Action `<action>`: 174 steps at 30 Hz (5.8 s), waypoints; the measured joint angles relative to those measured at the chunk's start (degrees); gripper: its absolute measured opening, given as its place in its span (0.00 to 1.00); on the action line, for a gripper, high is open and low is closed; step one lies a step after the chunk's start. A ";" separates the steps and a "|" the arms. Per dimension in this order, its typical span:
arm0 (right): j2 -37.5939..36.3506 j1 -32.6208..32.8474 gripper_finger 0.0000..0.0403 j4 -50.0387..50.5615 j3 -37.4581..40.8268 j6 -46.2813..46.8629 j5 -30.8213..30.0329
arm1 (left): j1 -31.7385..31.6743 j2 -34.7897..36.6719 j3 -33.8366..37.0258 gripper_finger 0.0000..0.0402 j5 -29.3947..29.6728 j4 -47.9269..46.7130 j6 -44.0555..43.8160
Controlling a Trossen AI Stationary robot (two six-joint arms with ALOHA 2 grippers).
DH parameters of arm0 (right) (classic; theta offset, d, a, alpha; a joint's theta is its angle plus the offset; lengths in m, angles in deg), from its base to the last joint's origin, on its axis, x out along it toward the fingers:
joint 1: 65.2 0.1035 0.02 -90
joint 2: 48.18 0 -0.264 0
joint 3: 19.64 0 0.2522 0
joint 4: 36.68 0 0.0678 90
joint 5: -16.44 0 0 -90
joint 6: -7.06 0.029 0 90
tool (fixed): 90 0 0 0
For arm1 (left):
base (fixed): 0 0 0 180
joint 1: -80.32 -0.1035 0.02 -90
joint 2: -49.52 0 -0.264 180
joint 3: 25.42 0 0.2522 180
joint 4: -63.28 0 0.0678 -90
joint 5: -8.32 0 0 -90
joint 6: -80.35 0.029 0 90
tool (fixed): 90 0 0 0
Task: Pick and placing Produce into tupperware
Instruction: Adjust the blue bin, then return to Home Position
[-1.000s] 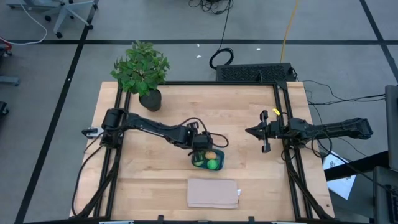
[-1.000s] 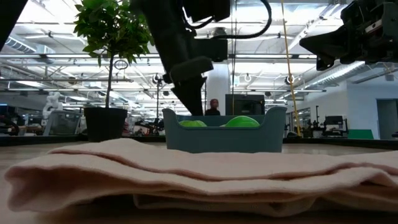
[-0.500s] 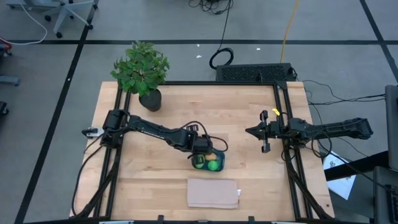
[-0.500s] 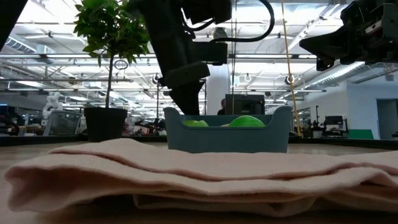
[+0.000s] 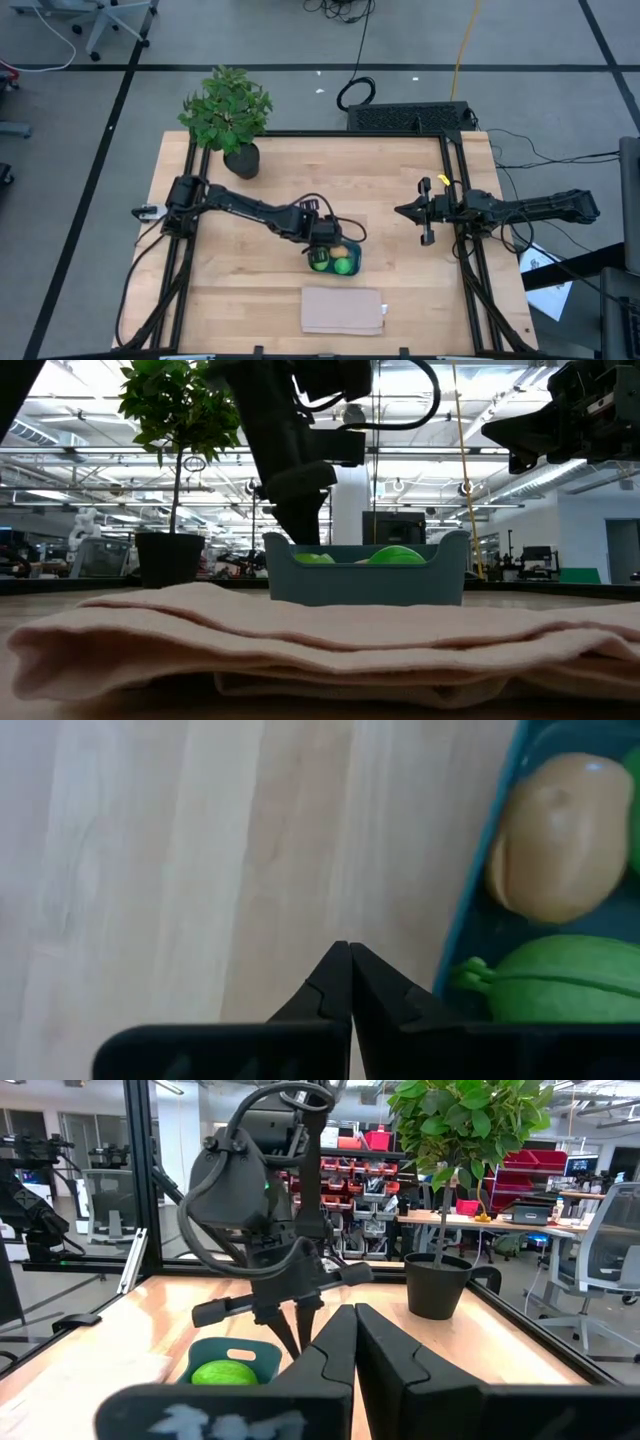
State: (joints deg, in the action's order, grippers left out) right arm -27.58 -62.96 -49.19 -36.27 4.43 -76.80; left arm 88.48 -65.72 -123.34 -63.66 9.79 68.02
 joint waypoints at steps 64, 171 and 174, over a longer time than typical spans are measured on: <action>-0.09 0.07 0.00 -0.90 -0.68 -1.06 0.18 | 17.06 34.13 0.13 0.00 19.71 0.35 22.55; 0.24 -0.07 0.00 -2.35 0.13 6.88 4.79 | 38.65 111.53 39.90 0.00 59.77 28.62 63.64; 0.28 -0.07 0.00 -1.42 0.13 6.93 4.79 | 33.36 113.91 39.71 0.00 56.27 30.10 62.95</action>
State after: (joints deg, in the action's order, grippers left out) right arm -27.29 -63.03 -50.61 -36.14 11.36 -72.02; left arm 121.84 48.18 -83.63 -7.39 39.90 130.97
